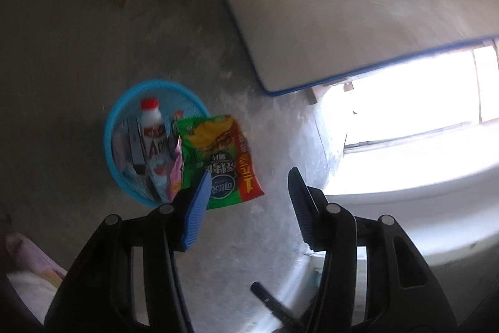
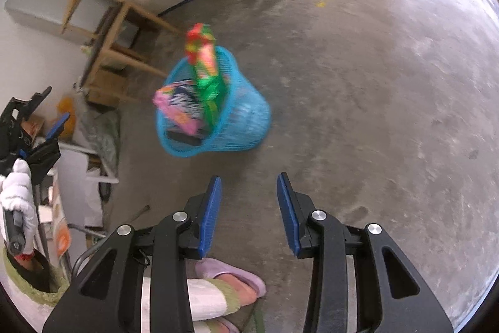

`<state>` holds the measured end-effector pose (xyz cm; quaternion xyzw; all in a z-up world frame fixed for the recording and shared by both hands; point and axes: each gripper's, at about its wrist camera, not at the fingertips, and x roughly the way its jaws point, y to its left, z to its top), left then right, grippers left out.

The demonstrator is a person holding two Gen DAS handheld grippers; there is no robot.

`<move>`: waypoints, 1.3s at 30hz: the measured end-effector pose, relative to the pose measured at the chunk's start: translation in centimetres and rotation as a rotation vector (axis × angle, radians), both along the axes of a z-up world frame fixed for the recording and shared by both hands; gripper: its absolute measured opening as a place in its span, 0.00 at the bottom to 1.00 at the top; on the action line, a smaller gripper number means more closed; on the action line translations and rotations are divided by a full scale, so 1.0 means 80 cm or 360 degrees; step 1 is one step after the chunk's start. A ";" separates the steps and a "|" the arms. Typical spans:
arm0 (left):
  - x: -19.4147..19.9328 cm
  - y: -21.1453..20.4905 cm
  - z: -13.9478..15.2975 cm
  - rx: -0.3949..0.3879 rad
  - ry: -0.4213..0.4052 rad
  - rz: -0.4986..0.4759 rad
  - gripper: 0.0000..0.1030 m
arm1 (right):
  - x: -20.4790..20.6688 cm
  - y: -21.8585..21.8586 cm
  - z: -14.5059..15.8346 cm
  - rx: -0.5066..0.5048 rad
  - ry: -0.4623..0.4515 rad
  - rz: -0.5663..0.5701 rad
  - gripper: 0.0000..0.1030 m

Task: Collect trash

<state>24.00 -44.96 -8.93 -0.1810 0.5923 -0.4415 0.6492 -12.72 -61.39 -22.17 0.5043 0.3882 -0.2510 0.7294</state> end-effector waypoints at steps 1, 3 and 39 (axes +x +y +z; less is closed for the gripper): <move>-0.007 0.013 0.021 -0.0004 -0.0094 -0.0021 0.47 | 0.008 0.005 0.011 -0.0026 -0.0019 0.0025 0.36; -0.026 0.035 0.052 -0.0006 -0.0247 -0.0050 0.48 | 0.017 0.011 0.028 -0.0065 -0.0053 0.0063 0.36; -0.271 0.440 0.107 0.1014 -0.0991 0.0866 0.92 | 0.098 0.368 0.288 -0.1347 0.0087 0.0754 0.94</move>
